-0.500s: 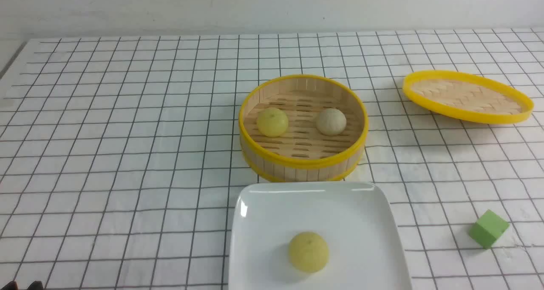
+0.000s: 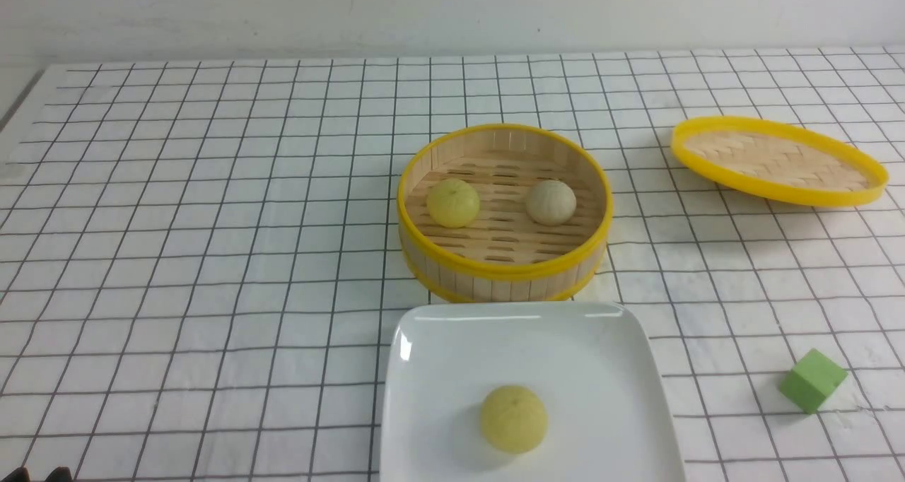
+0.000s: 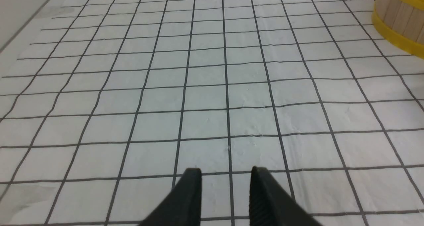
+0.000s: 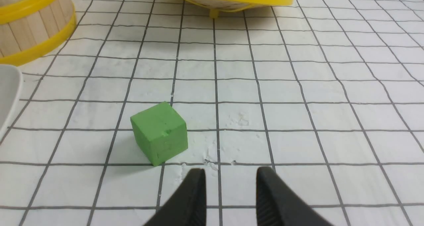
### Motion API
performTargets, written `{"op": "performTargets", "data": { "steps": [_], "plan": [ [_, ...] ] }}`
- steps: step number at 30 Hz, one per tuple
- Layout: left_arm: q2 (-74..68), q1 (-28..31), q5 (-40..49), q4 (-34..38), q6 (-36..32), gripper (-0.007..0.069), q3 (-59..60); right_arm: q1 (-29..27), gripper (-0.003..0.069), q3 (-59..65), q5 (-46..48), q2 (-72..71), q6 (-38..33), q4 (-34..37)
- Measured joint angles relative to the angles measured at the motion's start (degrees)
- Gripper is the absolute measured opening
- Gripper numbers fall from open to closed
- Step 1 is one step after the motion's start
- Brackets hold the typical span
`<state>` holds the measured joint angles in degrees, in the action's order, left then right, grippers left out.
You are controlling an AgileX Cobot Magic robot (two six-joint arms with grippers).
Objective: Put the steamed buns into the plate on the white-black tablecloth.
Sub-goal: 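Reach toward a bun in the bamboo steamer with the right gripper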
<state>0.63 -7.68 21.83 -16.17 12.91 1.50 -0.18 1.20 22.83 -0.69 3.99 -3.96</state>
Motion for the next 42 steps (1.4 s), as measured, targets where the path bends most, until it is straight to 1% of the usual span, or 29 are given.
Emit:
{"op": "performTargets", "data": {
  "steps": [31, 36, 38, 40, 41, 42],
  "plan": [
    [0.00, 0.00, 0.00, 0.00, 0.00, 0.0240, 0.00, 0.00, 0.0239, 0.00, 0.00, 0.00, 0.00, 0.00],
    [0.00, 0.00, 0.00, 0.06, 0.23, 0.0240, 0.00, 0.00, 0.0239, 0.00, 0.00, 0.00, 0.00, -1.34],
    [0.00, 0.00, -0.40, 2.97, 4.01, 0.0240, 0.00, 0.00, 0.0239, 0.00, -0.06, 0.00, 0.00, -3.03],
    [0.00, 0.00, -1.12, 9.53, 9.67, 0.0240, 0.00, 0.00, 0.0239, 0.00, -0.79, 0.00, 2.31, -2.09],
    [0.00, 0.00, -1.43, 13.05, 13.71, 0.0240, 0.00, 0.00, 0.0239, 0.12, -1.47, 0.00, 5.12, 0.61],
    [0.00, 0.00, -1.73, 17.94, 18.18, 0.0240, 0.07, 0.00, 0.0239, 0.18, -2.13, 0.00, 8.06, 4.77]
  ]
}}
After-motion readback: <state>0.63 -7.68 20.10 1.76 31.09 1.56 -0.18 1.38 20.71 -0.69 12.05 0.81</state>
